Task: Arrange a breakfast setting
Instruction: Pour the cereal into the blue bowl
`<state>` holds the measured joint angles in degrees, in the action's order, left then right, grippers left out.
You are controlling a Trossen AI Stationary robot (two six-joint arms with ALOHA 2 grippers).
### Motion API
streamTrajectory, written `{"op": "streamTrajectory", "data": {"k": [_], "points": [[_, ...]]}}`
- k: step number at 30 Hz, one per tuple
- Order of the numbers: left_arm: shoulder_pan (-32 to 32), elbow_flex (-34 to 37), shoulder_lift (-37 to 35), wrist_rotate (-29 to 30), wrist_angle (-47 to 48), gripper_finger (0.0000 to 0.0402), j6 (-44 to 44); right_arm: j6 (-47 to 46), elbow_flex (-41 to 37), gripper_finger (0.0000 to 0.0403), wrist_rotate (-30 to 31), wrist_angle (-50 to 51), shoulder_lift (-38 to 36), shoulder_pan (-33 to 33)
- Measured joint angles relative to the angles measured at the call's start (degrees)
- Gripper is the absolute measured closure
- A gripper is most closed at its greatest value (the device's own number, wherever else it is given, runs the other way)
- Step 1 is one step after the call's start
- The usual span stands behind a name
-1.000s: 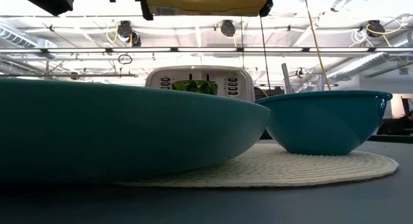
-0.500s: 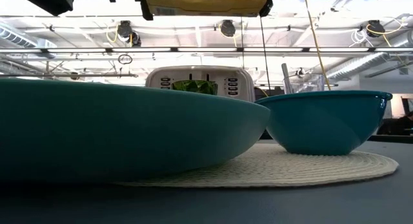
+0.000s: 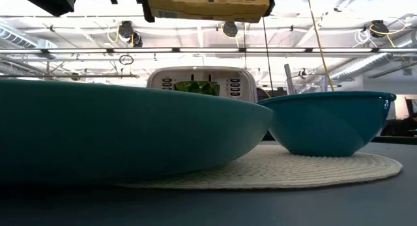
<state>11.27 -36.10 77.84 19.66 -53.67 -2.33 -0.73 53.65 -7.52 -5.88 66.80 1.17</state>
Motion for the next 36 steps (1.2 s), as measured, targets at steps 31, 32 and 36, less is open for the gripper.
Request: {"op": "streamTrajectory", "data": {"k": [31,32,36], "points": [[0.0,0.0,-18.9,15.3,8.9,0.0234,-14.6,6.0,0.0,0.0085,0.2,12.0,-18.1,0.0],[0.0,0.0,-19.8,17.2,9.5,0.0234,-15.4,6.0,0.0,0.0085,0.2,12.0,-18.1,0.0],[0.0,0.0,-22.8,24.6,10.1,0.0234,-19.5,6.0,0.0,0.0085,0.2,12.1,-18.0,0.0]]}}
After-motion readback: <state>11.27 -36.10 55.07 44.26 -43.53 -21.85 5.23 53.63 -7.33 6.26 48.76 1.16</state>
